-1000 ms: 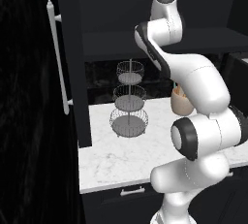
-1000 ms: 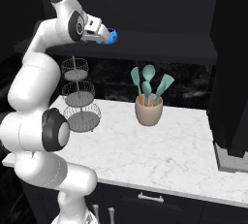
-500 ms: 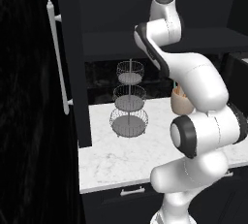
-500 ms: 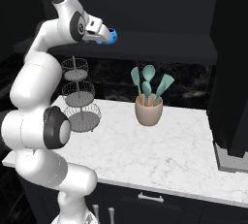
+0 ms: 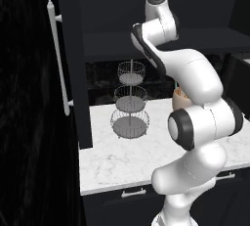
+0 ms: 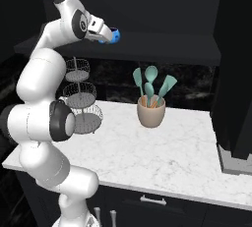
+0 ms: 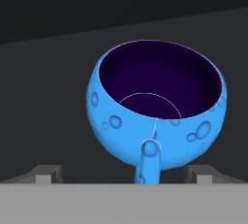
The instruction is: Gather all objects into one cabinet and sort the glasses and bowls to opposite sides.
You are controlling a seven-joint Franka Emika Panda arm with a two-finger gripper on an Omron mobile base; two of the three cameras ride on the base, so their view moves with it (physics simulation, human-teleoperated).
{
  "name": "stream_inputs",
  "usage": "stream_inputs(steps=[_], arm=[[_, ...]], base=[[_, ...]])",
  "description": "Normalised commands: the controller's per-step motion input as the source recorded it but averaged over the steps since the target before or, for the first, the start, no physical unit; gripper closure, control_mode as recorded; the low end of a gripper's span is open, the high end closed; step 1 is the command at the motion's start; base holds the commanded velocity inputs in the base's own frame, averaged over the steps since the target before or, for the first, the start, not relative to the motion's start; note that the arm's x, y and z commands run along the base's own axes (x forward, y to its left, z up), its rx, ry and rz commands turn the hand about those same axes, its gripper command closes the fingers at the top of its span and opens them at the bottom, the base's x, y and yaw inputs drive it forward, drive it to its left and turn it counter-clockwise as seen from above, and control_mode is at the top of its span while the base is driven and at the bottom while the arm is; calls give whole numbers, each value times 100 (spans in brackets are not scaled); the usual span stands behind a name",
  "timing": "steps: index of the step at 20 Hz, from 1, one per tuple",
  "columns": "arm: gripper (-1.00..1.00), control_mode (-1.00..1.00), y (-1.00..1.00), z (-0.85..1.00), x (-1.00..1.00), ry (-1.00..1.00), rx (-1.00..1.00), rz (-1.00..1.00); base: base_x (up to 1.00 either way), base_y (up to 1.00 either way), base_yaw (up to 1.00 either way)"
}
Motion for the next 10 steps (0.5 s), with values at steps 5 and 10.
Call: stream_inputs(steps=[5, 10], arm=[[-100, -100, 0, 0, 0, 0, 0, -2], [100, -100, 0, 0, 0, -1, 0, 0]], base=[[0, 0, 0], [0, 0, 0]])
